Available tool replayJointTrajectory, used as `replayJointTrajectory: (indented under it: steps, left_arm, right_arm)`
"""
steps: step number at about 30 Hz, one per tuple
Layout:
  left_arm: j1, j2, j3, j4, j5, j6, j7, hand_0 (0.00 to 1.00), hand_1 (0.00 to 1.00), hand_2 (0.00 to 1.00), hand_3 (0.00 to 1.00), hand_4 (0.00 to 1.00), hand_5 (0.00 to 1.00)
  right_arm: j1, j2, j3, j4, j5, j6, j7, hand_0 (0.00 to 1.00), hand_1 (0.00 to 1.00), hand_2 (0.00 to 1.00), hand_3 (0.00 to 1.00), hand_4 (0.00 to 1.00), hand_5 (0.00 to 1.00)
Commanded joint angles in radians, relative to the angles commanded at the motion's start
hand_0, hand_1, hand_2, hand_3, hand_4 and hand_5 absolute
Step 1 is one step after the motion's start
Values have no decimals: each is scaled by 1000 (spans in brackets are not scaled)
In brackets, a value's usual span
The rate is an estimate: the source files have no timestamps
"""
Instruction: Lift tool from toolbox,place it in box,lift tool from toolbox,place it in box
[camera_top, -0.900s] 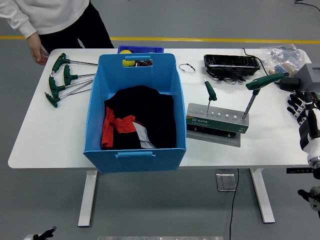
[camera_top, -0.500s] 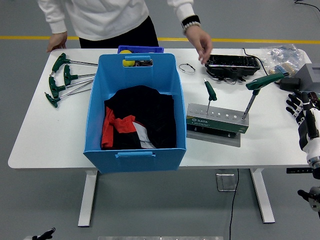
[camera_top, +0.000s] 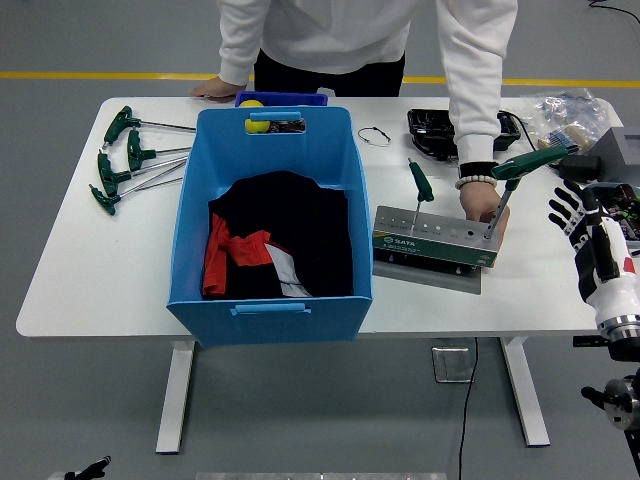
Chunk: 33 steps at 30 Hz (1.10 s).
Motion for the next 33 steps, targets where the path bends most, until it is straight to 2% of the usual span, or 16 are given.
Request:
replayJointTrajectory:
  steps: [7,25,29,33]
  left_arm:
    - [-6,0,-2,0,-3,1,-1,854,839,822,613,721,547]
    - [-6,-1,-9,0,0,0,0,854,838,820,614,721,547]
    - [-7,0,-4,0,-6,0,-2,854,838,820,614,721,547]
    - [-7,1,-2,0,-9,1,-3,854,838,819,614,721,549]
  right_arm:
    - [-3,-13,-43,5,-6,-11,37,919,886,892,933,998,984]
    - [-2,-14,-5,16,-13,-36,40,924,884,893,931,998,997]
    - [3,-20,18,37,-77,-73,47,924,884,893,931,998,997]
    - [10,-35,33,70,-162,-91,32,935,889,901,931,998,972]
